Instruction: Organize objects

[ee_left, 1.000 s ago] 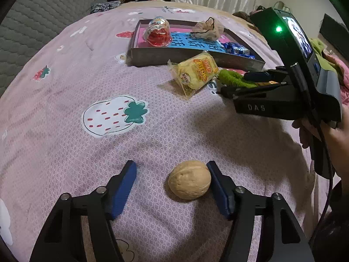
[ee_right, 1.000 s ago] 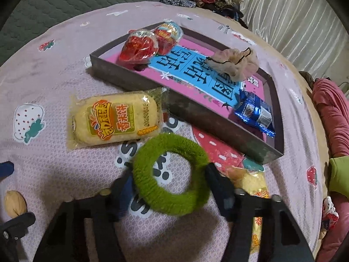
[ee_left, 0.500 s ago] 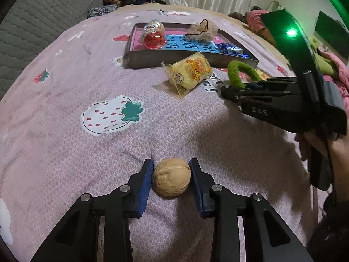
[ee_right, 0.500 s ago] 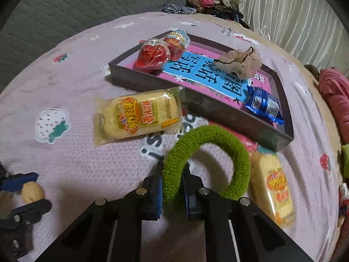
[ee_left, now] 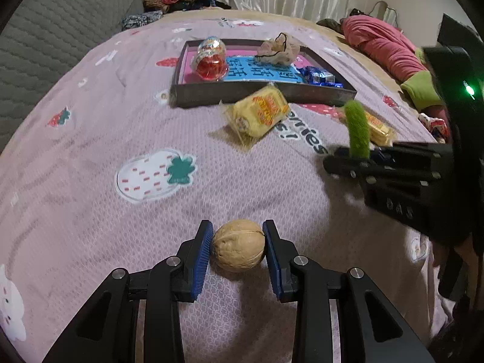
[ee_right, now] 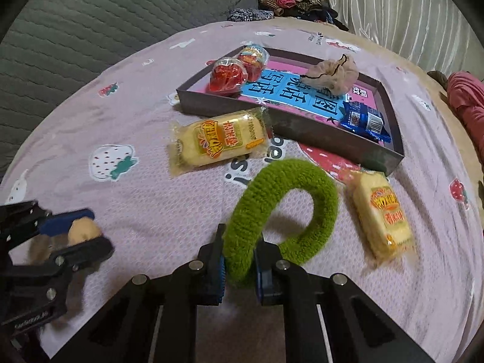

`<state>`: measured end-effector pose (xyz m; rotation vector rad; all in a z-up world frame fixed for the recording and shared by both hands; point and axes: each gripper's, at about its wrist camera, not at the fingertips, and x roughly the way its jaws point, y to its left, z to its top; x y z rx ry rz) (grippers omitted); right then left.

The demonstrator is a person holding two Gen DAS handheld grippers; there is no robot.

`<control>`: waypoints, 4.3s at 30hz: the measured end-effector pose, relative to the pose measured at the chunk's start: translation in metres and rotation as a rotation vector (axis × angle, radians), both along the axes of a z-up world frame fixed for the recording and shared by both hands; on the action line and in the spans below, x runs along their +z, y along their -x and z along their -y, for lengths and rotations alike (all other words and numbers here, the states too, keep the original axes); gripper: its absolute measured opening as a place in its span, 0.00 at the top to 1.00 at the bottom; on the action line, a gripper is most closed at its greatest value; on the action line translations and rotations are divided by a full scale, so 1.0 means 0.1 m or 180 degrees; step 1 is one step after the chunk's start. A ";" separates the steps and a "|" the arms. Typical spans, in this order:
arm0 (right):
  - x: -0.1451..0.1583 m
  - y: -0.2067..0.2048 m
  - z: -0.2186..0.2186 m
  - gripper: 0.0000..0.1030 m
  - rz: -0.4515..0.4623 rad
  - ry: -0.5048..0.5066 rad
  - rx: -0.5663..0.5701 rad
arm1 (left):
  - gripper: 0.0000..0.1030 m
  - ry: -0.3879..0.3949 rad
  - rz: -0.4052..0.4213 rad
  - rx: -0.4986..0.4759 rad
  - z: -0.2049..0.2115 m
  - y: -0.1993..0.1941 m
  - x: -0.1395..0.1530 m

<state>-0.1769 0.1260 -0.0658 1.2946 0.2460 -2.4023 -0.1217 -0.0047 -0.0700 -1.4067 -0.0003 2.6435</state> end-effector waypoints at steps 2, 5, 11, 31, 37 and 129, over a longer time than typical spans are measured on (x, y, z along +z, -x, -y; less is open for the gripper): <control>0.02 -0.05 -0.03 0.86 0.0023 0.0042 -0.0011 | 0.66 0.0001 -0.0032 0.0000 -0.02 0.01 0.05; 0.09 -0.13 -0.07 0.86 -0.0006 0.0097 -0.0055 | 0.66 0.0015 -0.0073 -0.0006 -0.04 0.00 0.11; 0.31 -0.26 -0.13 0.86 -0.0129 0.0162 -0.0071 | 0.66 0.0050 -0.0170 -0.0007 -0.08 -0.01 0.29; 1.15 -0.50 -0.28 0.86 -0.0698 0.0303 -0.0159 | 0.66 -0.0131 -0.0431 -0.0033 -0.11 0.01 0.96; 1.43 -0.41 -0.37 0.86 -0.0822 0.0349 -0.0220 | 0.66 -0.0081 -0.0594 -0.0055 -0.20 0.16 1.27; 0.86 1.68 -0.40 0.86 -0.1399 0.0404 -0.0478 | 0.66 -0.0097 -0.0668 0.0086 -0.44 2.86 0.42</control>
